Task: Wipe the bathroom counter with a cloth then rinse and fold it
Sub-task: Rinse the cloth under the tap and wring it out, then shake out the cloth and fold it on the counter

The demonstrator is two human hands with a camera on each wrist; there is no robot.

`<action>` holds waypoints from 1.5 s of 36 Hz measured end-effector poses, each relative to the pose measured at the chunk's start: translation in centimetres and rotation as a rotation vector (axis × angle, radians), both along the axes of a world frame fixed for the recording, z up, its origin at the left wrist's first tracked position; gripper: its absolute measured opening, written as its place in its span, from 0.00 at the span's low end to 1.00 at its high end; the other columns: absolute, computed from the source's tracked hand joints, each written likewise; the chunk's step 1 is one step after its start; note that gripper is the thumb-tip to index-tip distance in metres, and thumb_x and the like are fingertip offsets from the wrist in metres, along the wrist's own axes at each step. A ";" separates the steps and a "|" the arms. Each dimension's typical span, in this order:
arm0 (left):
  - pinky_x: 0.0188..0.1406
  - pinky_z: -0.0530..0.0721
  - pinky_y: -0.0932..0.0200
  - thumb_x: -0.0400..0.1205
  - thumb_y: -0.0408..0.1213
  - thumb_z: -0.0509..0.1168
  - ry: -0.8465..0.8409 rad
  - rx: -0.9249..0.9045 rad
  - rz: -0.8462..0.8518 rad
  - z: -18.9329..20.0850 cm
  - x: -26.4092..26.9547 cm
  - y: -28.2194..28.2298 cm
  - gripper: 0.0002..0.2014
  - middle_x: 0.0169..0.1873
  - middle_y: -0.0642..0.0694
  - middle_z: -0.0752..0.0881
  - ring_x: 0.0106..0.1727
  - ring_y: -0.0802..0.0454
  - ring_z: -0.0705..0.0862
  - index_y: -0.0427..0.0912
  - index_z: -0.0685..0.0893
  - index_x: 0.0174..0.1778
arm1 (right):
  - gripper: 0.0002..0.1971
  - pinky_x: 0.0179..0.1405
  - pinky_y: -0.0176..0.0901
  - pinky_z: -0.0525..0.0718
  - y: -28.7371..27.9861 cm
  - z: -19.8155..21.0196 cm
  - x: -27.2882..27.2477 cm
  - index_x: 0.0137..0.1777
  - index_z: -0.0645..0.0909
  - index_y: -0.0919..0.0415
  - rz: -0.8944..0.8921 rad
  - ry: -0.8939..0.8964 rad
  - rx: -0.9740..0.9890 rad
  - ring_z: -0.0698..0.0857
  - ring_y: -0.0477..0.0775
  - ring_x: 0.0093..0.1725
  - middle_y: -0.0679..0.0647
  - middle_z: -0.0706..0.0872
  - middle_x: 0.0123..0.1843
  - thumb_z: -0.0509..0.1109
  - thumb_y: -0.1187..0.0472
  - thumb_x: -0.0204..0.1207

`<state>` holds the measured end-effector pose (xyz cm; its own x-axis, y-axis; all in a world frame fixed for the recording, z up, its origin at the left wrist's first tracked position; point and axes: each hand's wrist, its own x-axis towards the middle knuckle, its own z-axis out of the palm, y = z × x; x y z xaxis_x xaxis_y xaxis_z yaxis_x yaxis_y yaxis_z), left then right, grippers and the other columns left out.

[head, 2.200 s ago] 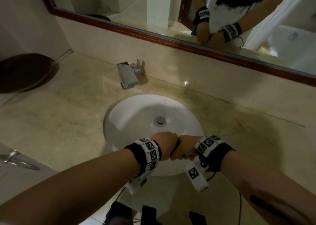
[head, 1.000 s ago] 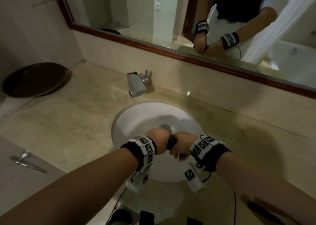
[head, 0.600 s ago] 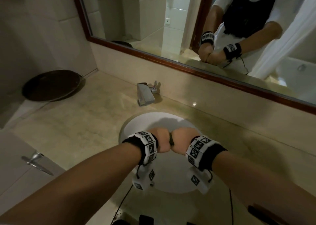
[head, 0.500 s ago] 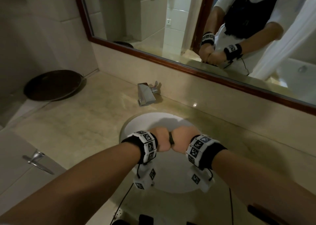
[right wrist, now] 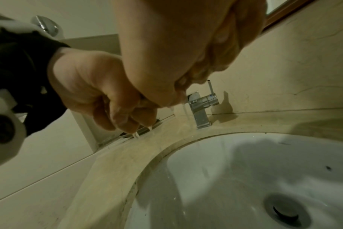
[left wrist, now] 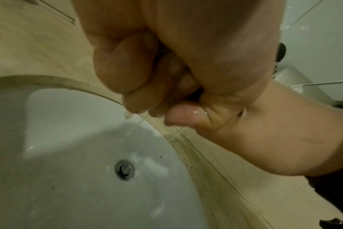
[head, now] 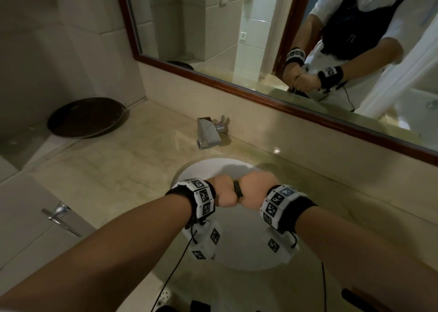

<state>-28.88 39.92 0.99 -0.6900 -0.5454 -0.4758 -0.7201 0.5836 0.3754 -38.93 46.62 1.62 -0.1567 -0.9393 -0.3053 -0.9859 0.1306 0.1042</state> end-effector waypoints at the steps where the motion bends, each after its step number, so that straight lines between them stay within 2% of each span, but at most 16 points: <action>1: 0.33 0.76 0.61 0.78 0.34 0.64 -0.006 0.016 0.002 0.1 0.1 -0.1 0.09 0.31 0.48 0.78 0.34 0.51 0.78 0.36 0.85 0.51 | 0.11 0.44 0.46 0.76 0.0 0.0 -0.1 0.51 0.83 0.59 0.010 -0.020 -0.015 0.85 0.60 0.52 0.57 0.87 0.50 0.63 0.55 0.77; 6: 0.23 0.73 0.67 0.76 0.33 0.68 0.009 0.095 0.036 -0.2 0.5 -0.9 0.01 0.27 0.51 0.77 0.26 0.58 0.75 0.41 0.82 0.40 | 0.11 0.42 0.44 0.78 -0.7 -0.4 0.0 0.45 0.83 0.59 -0.017 -0.125 -0.016 0.83 0.56 0.44 0.53 0.84 0.41 0.61 0.55 0.77; 10: 0.23 0.73 0.68 0.74 0.36 0.74 0.116 0.257 0.075 0.2 1.5 -1.6 0.16 0.40 0.49 0.82 0.35 0.54 0.78 0.40 0.84 0.58 | 0.11 0.48 0.43 0.78 -1.1 -0.2 0.0 0.54 0.80 0.58 0.021 -0.242 -0.054 0.84 0.55 0.51 0.54 0.85 0.49 0.68 0.56 0.74; 13: 0.22 0.74 0.73 0.76 0.36 0.73 0.167 0.431 0.110 0.2 2.5 -3.0 0.27 0.49 0.50 0.78 0.39 0.58 0.76 0.43 0.70 0.69 | 0.29 0.41 0.41 0.72 -1.3 0.0 -0.6 0.59 0.70 0.57 -0.004 -0.474 -0.103 0.78 0.52 0.45 0.50 0.75 0.49 0.80 0.53 0.62; 16: 0.29 0.76 0.70 0.76 0.41 0.74 0.213 0.488 0.140 -0.2 4.1 -4.8 0.29 0.47 0.50 0.78 0.41 0.57 0.77 0.46 0.64 0.67 | 0.28 0.39 0.43 0.74 -2.5 -0.3 -1.0 0.53 0.69 0.55 -0.010 -0.561 -0.116 0.78 0.53 0.45 0.50 0.74 0.51 0.81 0.51 0.60; 19: 0.43 0.80 0.64 0.77 0.46 0.72 0.298 0.396 0.162 -1.0 6.0 -6.9 0.20 0.46 0.50 0.83 0.48 0.52 0.82 0.48 0.75 0.61 | 0.20 0.50 0.47 0.79 -4.0 -1.0 -0.8 0.51 0.79 0.56 -0.039 -0.540 -0.068 0.79 0.54 0.49 0.51 0.77 0.49 0.77 0.45 0.66; 22: 0.56 0.83 0.56 0.77 0.48 0.72 0.434 0.433 0.264 -1.6 8.0 -8.9 0.10 0.47 0.51 0.86 0.52 0.50 0.84 0.54 0.82 0.51 | 0.10 0.54 0.46 0.76 -5.6 -1.4 -0.3 0.46 0.87 0.56 -0.120 -0.658 -0.106 0.80 0.52 0.49 0.44 0.79 0.42 0.68 0.51 0.78; 28: 0.58 0.82 0.53 0.77 0.53 0.70 0.593 0.438 0.467 -2.4 12.0 -12.0 0.07 0.46 0.50 0.90 0.52 0.48 0.87 0.55 0.88 0.45 | 0.15 0.50 0.48 0.77 -9.5 -0.8 2.9 0.48 0.86 0.65 -0.197 -0.906 -0.118 0.82 0.51 0.46 0.58 0.86 0.43 0.68 0.52 0.79; 32: 0.67 0.77 0.50 0.74 0.69 0.61 0.584 0.397 0.518 -2.9 13.8 -13.9 0.28 0.56 0.48 0.87 0.60 0.48 0.84 0.51 0.84 0.58 | 0.19 0.54 0.42 0.81 -12.5 -2.0 6.7 0.58 0.78 0.58 -0.228 -1.051 -0.112 0.83 0.45 0.47 0.48 0.84 0.45 0.78 0.57 0.70; 34: 0.70 0.76 0.43 0.69 0.73 0.61 0.603 0.475 0.545 -3.2 14.9 -14.9 0.33 0.59 0.44 0.86 0.62 0.44 0.83 0.51 0.83 0.60 | 0.22 0.50 0.40 0.82 -14.1 -2.3 8.2 0.59 0.75 0.52 -0.188 -1.021 -0.116 0.84 0.44 0.46 0.47 0.85 0.44 0.79 0.59 0.69; 38: 0.69 0.76 0.38 0.79 0.48 0.68 0.631 0.593 0.522 -1.3 17.6 -16.4 0.12 0.59 0.37 0.86 0.61 0.39 0.83 0.50 0.83 0.57 | 0.05 0.44 0.49 0.78 -17.4 -2.8 10.1 0.42 0.80 0.58 -0.087 -0.777 -0.137 0.84 0.59 0.46 0.57 0.85 0.41 0.72 0.58 0.75; 40: 0.65 0.77 0.34 0.76 0.43 0.72 0.564 0.601 0.477 -1.6 19.1 -17.9 0.16 0.58 0.33 0.86 0.57 0.39 0.83 0.50 0.82 0.59 | 0.06 0.48 0.51 0.80 -18.7 -2.4 10.7 0.45 0.83 0.64 -0.111 -0.849 -0.141 0.84 0.62 0.46 0.62 0.86 0.43 0.68 0.62 0.78; 44: 0.60 0.80 0.56 0.78 0.38 0.72 0.280 0.409 0.306 -1.6 21.5 -20.5 0.24 0.60 0.47 0.84 0.57 0.50 0.83 0.46 0.75 0.70 | 0.10 0.53 0.47 0.80 -20.5 -2.4 11.4 0.52 0.81 0.53 -0.185 -1.020 -0.118 0.83 0.55 0.50 0.54 0.85 0.48 0.65 0.68 0.77; 47: 0.50 0.74 0.62 0.78 0.43 0.71 0.182 0.251 0.258 -1.3 22.7 -22.3 0.18 0.54 0.50 0.84 0.52 0.53 0.80 0.47 0.78 0.63 | 0.10 0.60 0.49 0.79 -22.0 -2.6 12.1 0.51 0.79 0.50 -0.092 -0.967 -0.050 0.82 0.54 0.56 0.53 0.84 0.53 0.68 0.66 0.75; 51: 0.49 0.79 0.59 0.75 0.50 0.73 0.227 0.270 0.324 -1.0 24.3 -25.3 0.11 0.40 0.57 0.85 0.47 0.53 0.83 0.53 0.84 0.50 | 0.18 0.50 0.43 0.74 -24.4 -1.8 13.2 0.58 0.83 0.60 -0.094 -0.854 0.021 0.83 0.53 0.52 0.55 0.86 0.52 0.68 0.47 0.77; 54: 0.41 0.77 0.62 0.77 0.53 0.70 0.282 0.231 0.340 -0.4 25.1 -27.0 0.11 0.34 0.56 0.83 0.38 0.58 0.80 0.52 0.86 0.48 | 0.15 0.41 0.42 0.71 -26.3 -1.4 13.7 0.51 0.85 0.61 -0.121 -0.808 -0.018 0.80 0.52 0.43 0.53 0.83 0.41 0.63 0.50 0.81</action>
<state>-3.77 12.87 0.57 -0.6109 -0.6643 -0.4307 -0.7067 0.2125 0.6748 -25.25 20.35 0.26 0.0047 -0.9356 -0.3530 -0.7344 0.2364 -0.6362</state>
